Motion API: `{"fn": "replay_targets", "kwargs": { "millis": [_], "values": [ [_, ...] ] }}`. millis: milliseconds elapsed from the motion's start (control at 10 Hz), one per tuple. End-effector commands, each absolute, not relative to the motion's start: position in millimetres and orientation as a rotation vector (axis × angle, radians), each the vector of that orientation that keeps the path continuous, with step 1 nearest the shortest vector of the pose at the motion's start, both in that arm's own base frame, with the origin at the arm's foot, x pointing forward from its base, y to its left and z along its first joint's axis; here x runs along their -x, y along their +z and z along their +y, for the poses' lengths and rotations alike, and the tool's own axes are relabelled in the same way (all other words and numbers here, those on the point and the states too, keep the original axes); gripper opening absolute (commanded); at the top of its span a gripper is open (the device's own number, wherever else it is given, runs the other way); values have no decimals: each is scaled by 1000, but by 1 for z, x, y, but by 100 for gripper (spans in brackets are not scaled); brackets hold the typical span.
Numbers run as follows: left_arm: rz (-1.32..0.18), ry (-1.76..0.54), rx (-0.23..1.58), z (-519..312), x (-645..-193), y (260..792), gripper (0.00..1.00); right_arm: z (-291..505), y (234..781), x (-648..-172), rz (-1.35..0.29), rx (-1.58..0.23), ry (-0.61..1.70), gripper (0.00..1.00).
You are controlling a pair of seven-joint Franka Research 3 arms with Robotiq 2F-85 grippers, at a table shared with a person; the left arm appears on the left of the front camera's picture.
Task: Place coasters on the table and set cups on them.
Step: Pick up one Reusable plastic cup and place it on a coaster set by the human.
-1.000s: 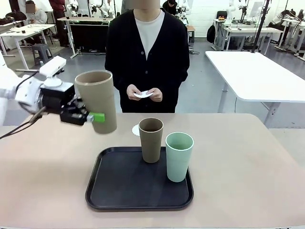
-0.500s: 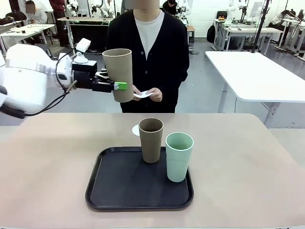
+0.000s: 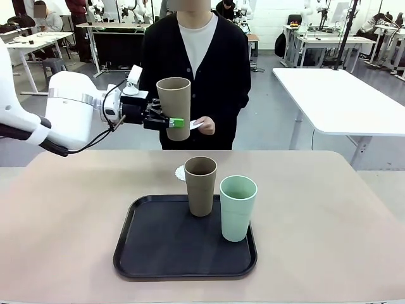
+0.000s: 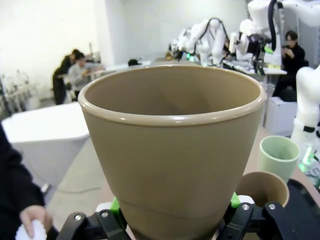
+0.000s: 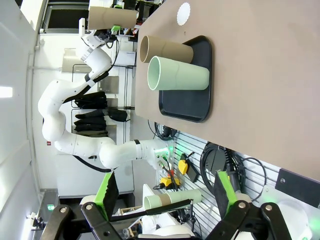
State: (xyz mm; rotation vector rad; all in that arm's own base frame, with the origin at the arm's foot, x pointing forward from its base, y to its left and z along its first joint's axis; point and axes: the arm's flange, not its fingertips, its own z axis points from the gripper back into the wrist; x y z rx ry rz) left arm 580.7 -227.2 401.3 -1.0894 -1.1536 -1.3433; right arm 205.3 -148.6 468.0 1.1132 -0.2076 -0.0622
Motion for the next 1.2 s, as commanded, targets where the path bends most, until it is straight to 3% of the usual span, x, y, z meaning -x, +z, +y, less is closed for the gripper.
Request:
{"fn": "replay_targets", "kwargs": {
  "millis": [0, 900, 1100],
  "values": [
    [-1145, -1414, 1072, -228, -593, 402, 83, -149, 469, -206, -218, -1126, -49, 100],
    [-1127, -1400, 1082, -225, -587, 398, 83, -149, 469, -206, -218, -1126, -49, 100],
    [-1104, -1389, 1074, -224, -620, 382, 83, -149, 469, -206, -218, -1126, -49, 100]
  ]
}}
